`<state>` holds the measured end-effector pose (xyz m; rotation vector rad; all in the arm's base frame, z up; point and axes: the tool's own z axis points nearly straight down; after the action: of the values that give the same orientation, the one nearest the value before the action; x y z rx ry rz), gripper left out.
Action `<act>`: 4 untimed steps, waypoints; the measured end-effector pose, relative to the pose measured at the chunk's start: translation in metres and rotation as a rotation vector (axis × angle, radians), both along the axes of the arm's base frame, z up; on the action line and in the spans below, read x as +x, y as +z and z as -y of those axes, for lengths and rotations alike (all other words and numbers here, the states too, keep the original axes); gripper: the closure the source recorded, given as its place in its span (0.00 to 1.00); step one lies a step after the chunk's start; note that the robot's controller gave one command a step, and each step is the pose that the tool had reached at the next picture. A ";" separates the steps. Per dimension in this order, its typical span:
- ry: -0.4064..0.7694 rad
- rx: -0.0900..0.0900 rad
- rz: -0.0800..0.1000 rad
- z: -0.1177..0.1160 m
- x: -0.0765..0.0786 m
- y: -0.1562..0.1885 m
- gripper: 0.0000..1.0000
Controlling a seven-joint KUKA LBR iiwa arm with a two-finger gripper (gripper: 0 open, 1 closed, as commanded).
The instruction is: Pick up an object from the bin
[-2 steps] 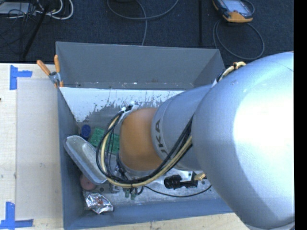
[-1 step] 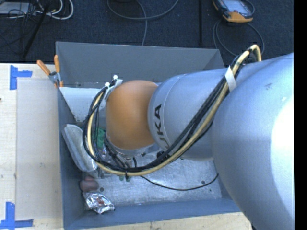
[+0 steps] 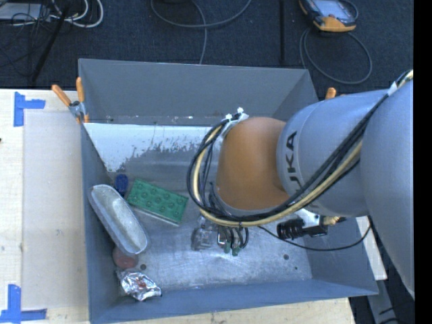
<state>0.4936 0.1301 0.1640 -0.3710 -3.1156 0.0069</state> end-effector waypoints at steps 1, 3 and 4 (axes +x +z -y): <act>0.009 0.003 0.001 -0.004 0.000 0.000 0.00; 0.017 0.002 0.002 -0.053 0.098 -0.068 0.00; 0.018 0.003 0.004 -0.053 0.098 -0.063 1.00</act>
Offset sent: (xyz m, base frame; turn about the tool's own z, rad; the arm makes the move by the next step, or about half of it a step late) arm 0.0000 0.0000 0.0000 0.0000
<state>0.5917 0.1830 0.1008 -0.3431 -3.1224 0.0016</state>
